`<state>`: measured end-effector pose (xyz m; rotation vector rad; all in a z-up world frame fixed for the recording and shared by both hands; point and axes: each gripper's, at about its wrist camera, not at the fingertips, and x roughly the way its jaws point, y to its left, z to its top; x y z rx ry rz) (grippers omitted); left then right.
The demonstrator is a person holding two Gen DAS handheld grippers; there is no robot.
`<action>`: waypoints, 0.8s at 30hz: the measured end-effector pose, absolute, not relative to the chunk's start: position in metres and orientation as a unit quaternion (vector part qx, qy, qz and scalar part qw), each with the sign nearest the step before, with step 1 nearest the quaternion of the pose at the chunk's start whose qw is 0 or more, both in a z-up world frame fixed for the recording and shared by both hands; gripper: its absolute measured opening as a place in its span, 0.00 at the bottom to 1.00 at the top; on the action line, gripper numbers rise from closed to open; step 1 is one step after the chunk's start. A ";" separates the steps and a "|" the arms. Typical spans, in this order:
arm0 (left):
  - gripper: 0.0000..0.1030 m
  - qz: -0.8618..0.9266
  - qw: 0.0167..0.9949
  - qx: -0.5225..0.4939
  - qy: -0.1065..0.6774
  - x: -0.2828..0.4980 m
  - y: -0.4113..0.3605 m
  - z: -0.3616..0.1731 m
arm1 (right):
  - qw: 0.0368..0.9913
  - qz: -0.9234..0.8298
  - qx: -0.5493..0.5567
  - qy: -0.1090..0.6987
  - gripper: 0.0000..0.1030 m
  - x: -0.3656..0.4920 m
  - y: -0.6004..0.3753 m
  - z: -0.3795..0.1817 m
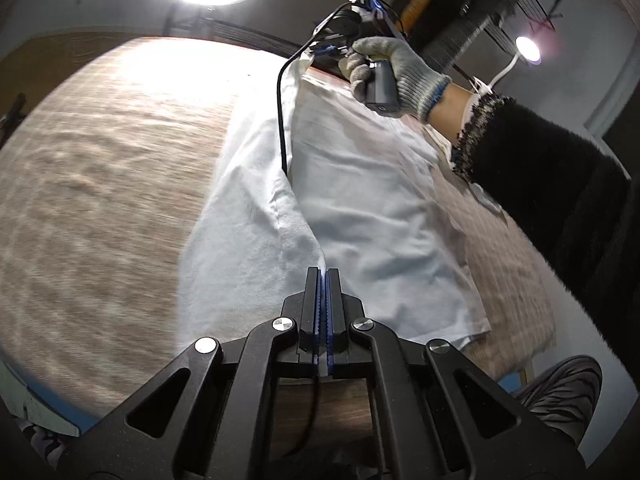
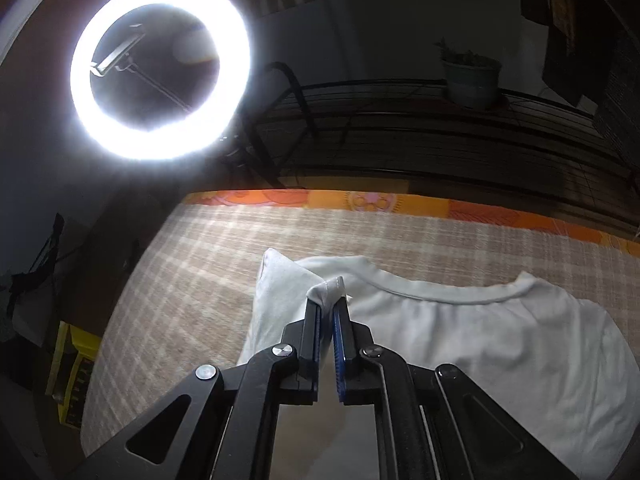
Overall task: Fold small clothes
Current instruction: 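Fold the gripped shirt side over the shirt's middle with both grippers, then open them, then move both open grippers to the shirt's unfolded side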
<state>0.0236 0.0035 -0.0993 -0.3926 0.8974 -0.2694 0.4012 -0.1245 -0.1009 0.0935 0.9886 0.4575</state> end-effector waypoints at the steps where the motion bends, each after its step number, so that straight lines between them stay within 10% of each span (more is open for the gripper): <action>1: 0.00 -0.134 0.872 -0.187 0.433 0.025 -0.002 -0.101 | 0.855 0.213 0.041 0.472 0.03 0.403 -0.129 -0.104; 9: 0.00 -0.154 0.859 -0.169 0.458 0.031 -0.025 -0.112 | 0.855 0.195 0.021 0.480 0.04 0.411 -0.137 -0.117; 13: 0.00 -0.164 0.856 -0.164 0.462 0.028 -0.026 -0.114 | 0.849 0.192 0.019 0.492 0.37 0.407 -0.143 -0.122; 24: 0.22 -0.256 0.847 -0.151 0.442 -0.015 -0.024 -0.091 | 0.864 0.174 0.029 0.472 0.38 0.360 -0.216 -0.070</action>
